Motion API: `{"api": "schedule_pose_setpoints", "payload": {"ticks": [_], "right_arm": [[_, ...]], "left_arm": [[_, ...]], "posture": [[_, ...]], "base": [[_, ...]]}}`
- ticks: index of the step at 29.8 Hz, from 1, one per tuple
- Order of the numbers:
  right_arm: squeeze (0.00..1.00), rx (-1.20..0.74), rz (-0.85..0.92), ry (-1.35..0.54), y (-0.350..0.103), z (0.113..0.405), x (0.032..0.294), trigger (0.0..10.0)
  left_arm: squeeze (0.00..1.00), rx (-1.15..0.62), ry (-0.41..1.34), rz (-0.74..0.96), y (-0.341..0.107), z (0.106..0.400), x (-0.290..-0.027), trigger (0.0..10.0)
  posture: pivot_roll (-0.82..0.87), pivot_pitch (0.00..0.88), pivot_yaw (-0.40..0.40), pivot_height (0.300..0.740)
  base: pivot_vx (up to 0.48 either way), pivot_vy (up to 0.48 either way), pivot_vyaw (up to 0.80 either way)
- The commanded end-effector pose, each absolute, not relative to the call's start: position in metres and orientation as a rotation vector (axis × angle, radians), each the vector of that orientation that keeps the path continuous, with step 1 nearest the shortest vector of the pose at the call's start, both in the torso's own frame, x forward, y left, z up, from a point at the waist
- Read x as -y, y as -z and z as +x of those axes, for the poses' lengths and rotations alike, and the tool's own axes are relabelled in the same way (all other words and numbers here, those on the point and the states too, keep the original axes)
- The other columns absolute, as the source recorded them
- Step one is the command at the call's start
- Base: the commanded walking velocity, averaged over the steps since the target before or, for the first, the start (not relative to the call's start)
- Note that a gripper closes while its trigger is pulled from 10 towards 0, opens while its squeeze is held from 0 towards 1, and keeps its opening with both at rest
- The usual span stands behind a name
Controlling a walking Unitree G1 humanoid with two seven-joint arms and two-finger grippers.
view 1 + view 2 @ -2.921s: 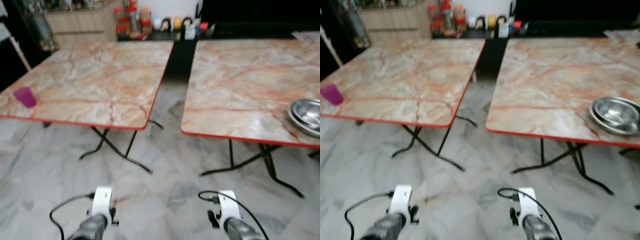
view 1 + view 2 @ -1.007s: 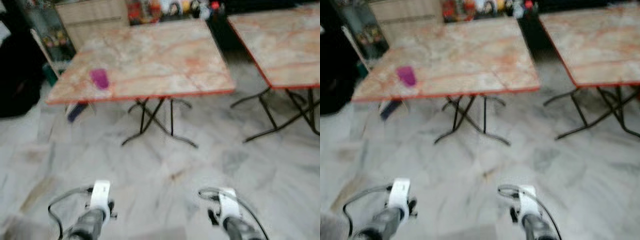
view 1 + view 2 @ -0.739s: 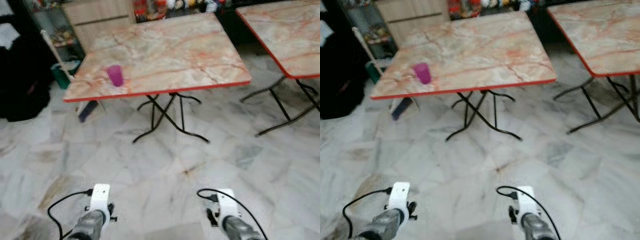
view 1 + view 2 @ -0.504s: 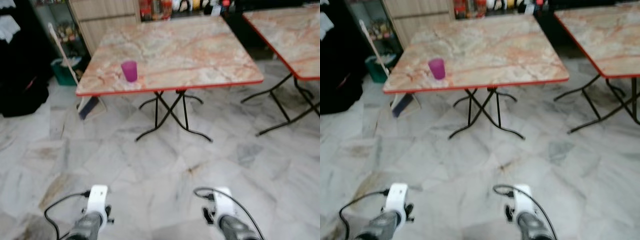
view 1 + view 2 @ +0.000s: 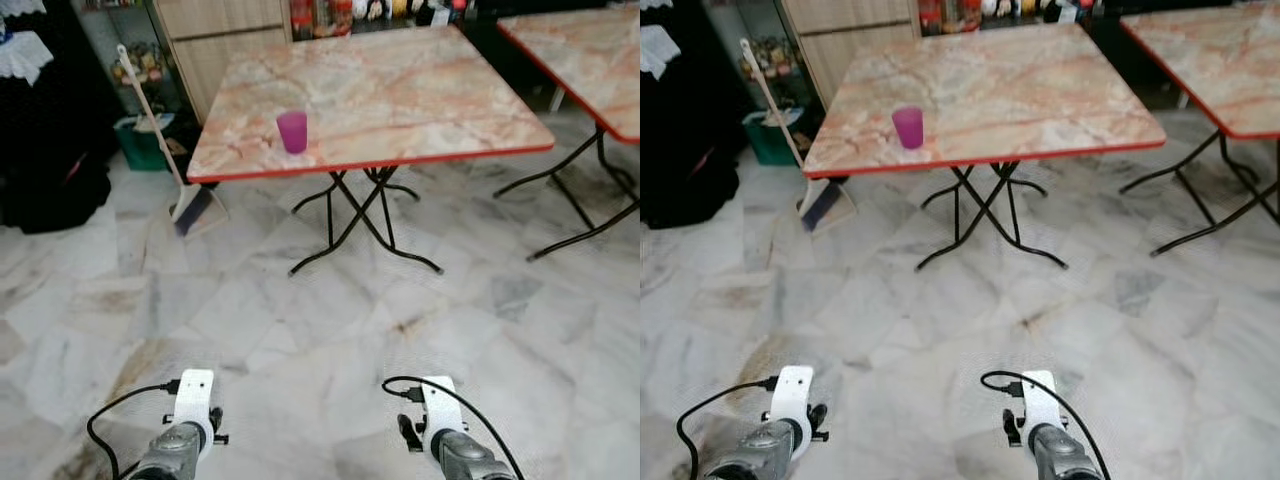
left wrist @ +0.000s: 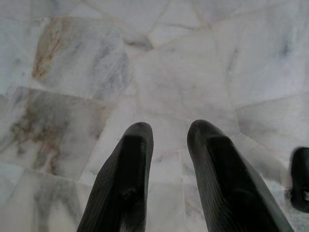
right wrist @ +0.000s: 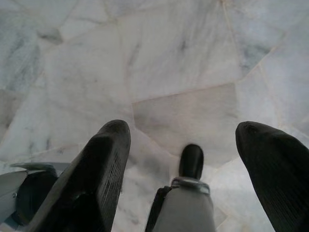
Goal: Setting the table
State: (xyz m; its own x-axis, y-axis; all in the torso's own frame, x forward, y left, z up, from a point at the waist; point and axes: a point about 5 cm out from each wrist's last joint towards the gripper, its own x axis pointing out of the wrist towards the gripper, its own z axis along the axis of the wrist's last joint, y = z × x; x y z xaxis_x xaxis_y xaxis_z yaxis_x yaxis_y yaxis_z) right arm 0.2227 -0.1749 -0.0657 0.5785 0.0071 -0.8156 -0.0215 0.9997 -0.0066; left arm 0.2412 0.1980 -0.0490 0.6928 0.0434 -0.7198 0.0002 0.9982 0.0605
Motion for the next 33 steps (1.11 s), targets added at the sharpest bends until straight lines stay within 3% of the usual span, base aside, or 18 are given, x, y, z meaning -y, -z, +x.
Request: {"api": "schedule_pose_setpoints", "payload": {"ticks": [1, 33], "right_arm": [[0.0, -0.939, -0.009, -0.014, 0.0647, 0.2243, 0.1744, 10.0], [0.0, -0.947, -0.096, -0.083, 0.0649, 0.2232, 0.1766, 10.0]], "left_arm": [[0.0, -0.808, -0.027, 0.067, 0.0489, 0.2407, -0.2005, 10.0], [0.0, -0.813, -0.029, 0.061, 0.0514, 0.2376, -0.1981, 10.0]], "posture": [[-0.08, 0.047, 0.107, 0.74], [-0.07, 0.0, 0.093, 0.74]], "base": [[0.311, 0.0, 0.0], [0.339, 0.0, 0.0]]}}
